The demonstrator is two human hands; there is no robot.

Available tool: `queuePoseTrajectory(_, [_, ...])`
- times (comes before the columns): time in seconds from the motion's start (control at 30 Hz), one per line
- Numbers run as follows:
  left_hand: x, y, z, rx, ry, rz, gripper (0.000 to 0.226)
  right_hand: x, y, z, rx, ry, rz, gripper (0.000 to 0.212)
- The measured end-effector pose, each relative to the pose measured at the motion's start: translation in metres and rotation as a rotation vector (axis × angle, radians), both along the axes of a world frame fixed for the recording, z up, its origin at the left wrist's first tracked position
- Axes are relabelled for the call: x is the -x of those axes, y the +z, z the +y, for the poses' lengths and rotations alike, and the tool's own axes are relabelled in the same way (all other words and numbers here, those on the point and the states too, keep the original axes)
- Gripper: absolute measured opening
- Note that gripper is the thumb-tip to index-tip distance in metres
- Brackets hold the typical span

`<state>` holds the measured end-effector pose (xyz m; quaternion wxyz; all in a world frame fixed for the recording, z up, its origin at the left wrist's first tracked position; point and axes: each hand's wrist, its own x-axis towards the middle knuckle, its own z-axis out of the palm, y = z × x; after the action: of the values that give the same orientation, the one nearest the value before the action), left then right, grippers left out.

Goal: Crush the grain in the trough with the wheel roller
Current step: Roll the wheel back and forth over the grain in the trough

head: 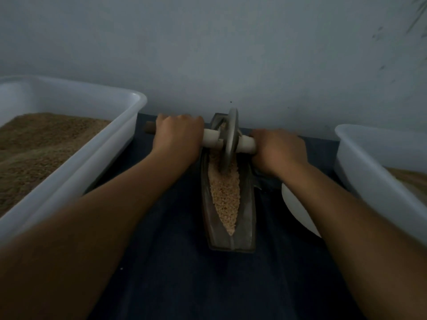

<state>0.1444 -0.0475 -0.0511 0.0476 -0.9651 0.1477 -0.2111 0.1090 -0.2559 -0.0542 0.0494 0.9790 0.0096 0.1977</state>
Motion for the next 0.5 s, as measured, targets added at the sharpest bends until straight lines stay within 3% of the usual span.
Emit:
queuePoseTrajectory(0.3, [0.073, -0.017, 0.020, 0.172, -0.124, -0.141, 0.025, 0.075, -0.002, 0.010, 0.075, 0.127, -0.136, 0.019])
queuePoseTrajectory(0.5, [0.103, -0.010, 0.030, 0.166, -0.199, -0.185, 0.030, 0.107, 0.001, 0.012, 0.033, 0.166, -0.175, 0.017])
